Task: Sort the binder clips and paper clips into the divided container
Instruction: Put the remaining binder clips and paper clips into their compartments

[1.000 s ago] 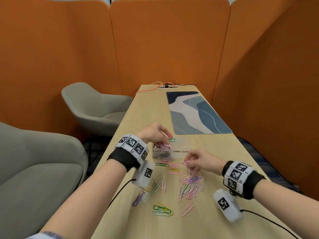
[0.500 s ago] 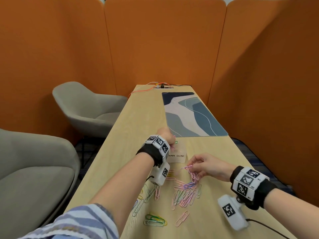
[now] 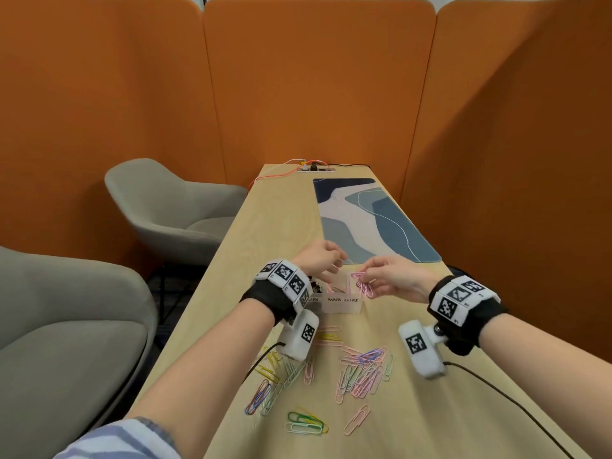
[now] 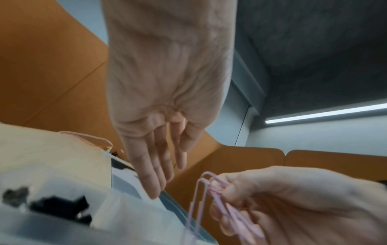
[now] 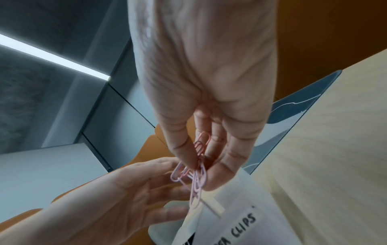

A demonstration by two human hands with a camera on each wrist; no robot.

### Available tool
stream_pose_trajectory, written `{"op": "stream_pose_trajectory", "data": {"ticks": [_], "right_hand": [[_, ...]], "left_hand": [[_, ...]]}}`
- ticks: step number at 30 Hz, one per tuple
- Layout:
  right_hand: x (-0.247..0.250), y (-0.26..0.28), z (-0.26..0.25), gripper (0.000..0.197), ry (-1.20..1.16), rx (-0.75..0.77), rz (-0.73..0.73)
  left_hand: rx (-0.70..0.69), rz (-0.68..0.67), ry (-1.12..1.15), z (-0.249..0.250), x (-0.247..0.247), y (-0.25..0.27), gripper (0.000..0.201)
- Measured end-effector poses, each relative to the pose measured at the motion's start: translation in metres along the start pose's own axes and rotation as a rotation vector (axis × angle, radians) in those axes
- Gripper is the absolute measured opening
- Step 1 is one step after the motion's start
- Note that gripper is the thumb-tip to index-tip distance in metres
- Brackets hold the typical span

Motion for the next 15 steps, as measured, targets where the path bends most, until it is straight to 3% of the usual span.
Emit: {"op": "stream_pose_trajectory", "data": {"ticks": [4, 8, 15], "right_hand": [[0.009, -0.019, -0.012, 0.008, 0.091, -0.010, 0.092], [0.007, -0.039, -0.016, 0.009, 0.369, -0.095, 0.174], [-0.013, -0.054, -0.027, 0.019, 0.639, -0.146, 0.242]], "left_hand": [[-0.077, 0.132, -0.067, 0.007, 0.030, 0.035, 0.025], [-0.038, 0.194, -0.222, -0.008, 0.046, 0.068, 0.019], [0.190, 0.086, -0.500, -0.060, 0.042, 0.100, 0.011]]}}
Point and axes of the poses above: each hand's wrist, its own y-axis away from the middle knuckle, its own x-axis out of the back of the hand, z = x × y, the point moved 10 cm from there along -y, towards the middle knuckle, and after that the axes turned 12 degrees about -z, right-handed, at the moved point
